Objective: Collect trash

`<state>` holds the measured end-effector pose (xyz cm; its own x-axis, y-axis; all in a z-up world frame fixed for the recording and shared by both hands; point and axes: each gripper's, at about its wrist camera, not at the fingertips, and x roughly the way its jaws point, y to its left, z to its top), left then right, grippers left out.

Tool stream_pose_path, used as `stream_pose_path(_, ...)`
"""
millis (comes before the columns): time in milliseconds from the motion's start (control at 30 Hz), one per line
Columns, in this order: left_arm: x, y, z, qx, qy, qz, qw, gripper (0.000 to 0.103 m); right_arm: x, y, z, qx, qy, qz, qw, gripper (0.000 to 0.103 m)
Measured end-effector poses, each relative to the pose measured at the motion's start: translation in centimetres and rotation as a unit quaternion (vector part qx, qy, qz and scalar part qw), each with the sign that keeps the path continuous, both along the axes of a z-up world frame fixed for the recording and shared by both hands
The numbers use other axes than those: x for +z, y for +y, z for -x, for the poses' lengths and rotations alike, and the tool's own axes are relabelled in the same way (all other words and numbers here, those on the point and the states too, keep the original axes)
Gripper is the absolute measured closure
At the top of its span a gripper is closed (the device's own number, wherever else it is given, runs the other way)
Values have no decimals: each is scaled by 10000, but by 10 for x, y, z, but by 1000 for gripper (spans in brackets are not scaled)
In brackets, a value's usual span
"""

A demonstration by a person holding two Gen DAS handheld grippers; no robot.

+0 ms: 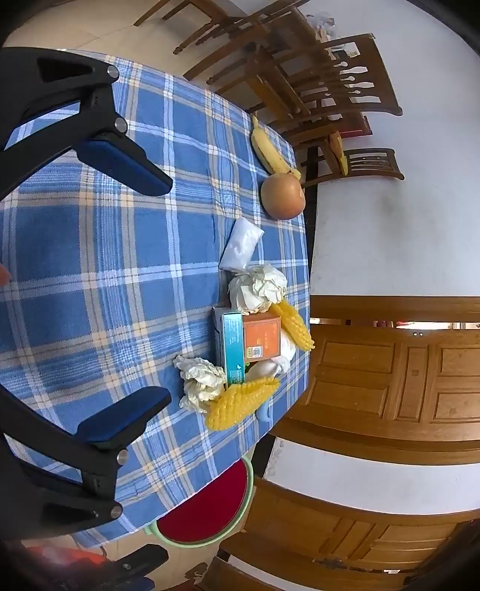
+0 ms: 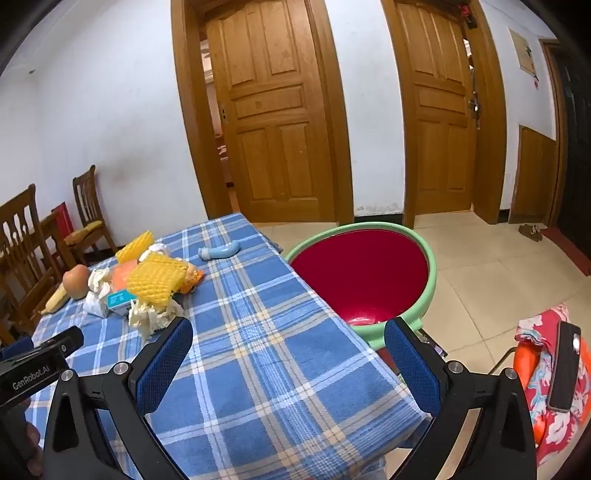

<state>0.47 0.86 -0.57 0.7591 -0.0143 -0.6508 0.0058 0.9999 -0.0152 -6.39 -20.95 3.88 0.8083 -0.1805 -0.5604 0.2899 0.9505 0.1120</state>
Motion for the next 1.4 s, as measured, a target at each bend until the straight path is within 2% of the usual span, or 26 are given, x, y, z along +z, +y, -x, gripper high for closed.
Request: stream_pose_path(1400, 2, 8, 2, 47, -16, 59, 10000, 2, 2, 1, 1, -52, 58, 29, 10000, 0)
